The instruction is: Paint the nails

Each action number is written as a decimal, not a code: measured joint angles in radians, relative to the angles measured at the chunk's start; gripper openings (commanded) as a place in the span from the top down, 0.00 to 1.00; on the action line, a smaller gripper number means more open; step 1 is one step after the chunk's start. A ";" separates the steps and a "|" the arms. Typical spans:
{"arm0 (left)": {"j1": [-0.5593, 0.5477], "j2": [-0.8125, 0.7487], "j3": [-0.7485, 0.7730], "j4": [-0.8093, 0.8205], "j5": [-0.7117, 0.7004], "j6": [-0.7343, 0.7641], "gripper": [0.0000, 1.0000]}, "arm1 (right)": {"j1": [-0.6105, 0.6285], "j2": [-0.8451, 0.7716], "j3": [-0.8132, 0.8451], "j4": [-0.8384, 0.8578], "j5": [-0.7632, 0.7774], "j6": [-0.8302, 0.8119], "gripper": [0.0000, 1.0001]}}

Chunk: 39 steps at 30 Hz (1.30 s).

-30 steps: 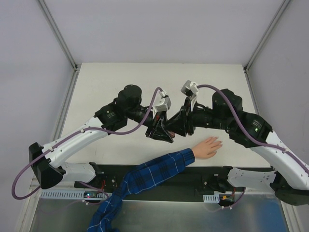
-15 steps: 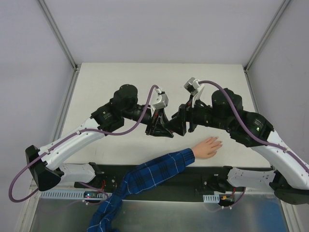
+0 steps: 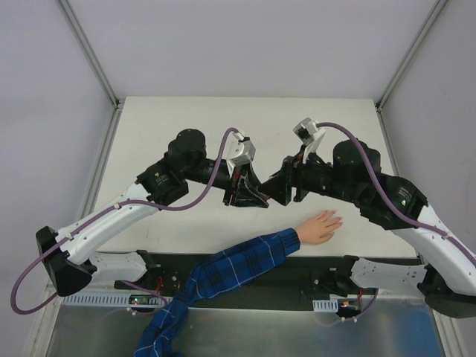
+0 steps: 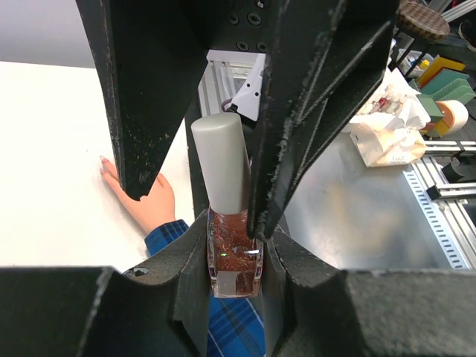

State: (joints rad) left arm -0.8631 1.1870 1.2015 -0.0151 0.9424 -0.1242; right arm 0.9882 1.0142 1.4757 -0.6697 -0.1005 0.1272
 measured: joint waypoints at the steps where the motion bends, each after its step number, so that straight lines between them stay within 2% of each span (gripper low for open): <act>1: 0.000 0.000 0.000 0.002 0.000 0.000 1.00 | 0.000 -0.003 -0.003 -0.001 0.006 0.002 0.46; 9: 0.001 -0.001 -0.011 0.010 0.000 0.000 1.00 | 0.000 -0.034 -0.012 0.008 0.009 0.008 0.47; 13: 0.001 -0.001 -0.015 0.010 -0.001 0.000 1.00 | 0.000 -0.033 -0.012 0.008 0.006 0.008 0.59; 15: 0.001 -0.001 -0.016 0.011 0.000 0.000 1.00 | 0.000 -0.033 -0.012 0.008 0.006 0.009 0.60; 17: 0.007 -0.001 -0.017 0.011 0.000 0.000 1.00 | 0.000 -0.032 -0.012 0.008 0.006 0.011 0.67; 25: 0.008 -0.001 -0.021 0.011 0.000 -0.007 1.00 | 0.000 -0.018 -0.012 0.009 -0.020 0.013 0.68; 28: 0.008 -0.001 -0.022 0.011 0.000 -0.009 1.00 | 0.000 -0.017 -0.012 0.010 -0.021 0.012 0.62; 32: 0.008 -0.001 -0.023 0.011 0.000 -0.014 1.00 | 0.000 -0.017 -0.012 0.016 -0.020 0.011 0.62; 37: 0.008 -0.001 -0.023 0.011 0.002 -0.016 1.00 | 0.000 -0.011 -0.012 0.023 -0.020 0.011 0.69; 38: 0.008 -0.001 -0.023 0.011 0.003 -0.016 1.00 | 0.000 -0.008 -0.012 0.023 -0.021 0.011 0.71; 39: 0.008 -0.001 -0.023 0.011 0.005 -0.016 1.00 | 0.000 -0.006 -0.012 0.024 -0.021 0.011 0.79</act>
State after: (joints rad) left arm -0.8555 1.1862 1.1786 -0.0040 0.9474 -0.1402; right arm 0.9882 1.0077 1.4635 -0.6460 -0.1215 0.1379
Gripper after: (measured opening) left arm 0.246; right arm 0.327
